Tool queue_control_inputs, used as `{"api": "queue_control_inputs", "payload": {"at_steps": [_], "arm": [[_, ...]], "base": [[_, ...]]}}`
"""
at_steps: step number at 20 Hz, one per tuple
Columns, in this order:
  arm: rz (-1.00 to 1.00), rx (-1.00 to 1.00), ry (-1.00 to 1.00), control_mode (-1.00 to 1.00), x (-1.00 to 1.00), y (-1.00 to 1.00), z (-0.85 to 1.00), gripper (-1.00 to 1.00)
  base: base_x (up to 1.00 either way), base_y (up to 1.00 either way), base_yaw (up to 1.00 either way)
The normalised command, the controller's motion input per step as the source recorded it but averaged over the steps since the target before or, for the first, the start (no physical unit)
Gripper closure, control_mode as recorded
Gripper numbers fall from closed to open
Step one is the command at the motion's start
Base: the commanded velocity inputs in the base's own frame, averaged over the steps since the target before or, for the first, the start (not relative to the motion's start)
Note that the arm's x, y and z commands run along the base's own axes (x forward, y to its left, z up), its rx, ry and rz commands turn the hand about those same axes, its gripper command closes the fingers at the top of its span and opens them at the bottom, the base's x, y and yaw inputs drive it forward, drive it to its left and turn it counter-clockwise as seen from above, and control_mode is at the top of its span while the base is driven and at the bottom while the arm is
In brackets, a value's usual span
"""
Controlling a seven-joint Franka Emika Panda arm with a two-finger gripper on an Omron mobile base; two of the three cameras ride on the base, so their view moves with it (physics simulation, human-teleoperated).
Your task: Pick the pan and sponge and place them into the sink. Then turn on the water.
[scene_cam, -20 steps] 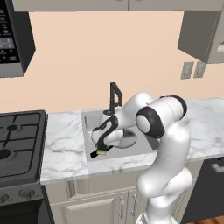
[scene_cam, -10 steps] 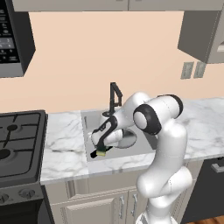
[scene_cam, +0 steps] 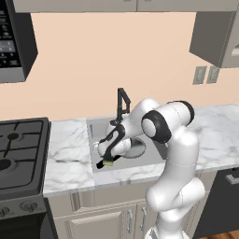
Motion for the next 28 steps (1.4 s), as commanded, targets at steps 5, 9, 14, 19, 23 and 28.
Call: {"api": "queue_control_inputs", "payload": {"at_steps": [5, 9, 14, 19, 23, 28], "arm": [[0.00, -0.01, 0.00, -1.00, 0.19, 0.21, -0.21, 1.00], [0.00, -0.01, 0.00, -1.00, 0.22, 0.28, -0.24, 1.00], [0.00, -0.01, 0.00, -1.00, 0.21, 0.33, -0.28, 1.00], [0.00, -0.02, 0.00, -1.00, 0.11, 0.38, -0.39, -1.00], [0.00, -0.03, 0.00, -1.00, 0.02, 0.33, -0.35, -1.00], [0.00, -0.03, 0.00, -1.00, 0.00, 0.17, -0.23, -1.00]], "base": [[0.00, 0.00, 0.00], [0.00, 0.00, 0.00], [0.00, 0.00, 0.00], [0.00, 0.00, 0.00], [0.00, 0.00, 0.00], [0.00, 0.00, 0.00]]}}
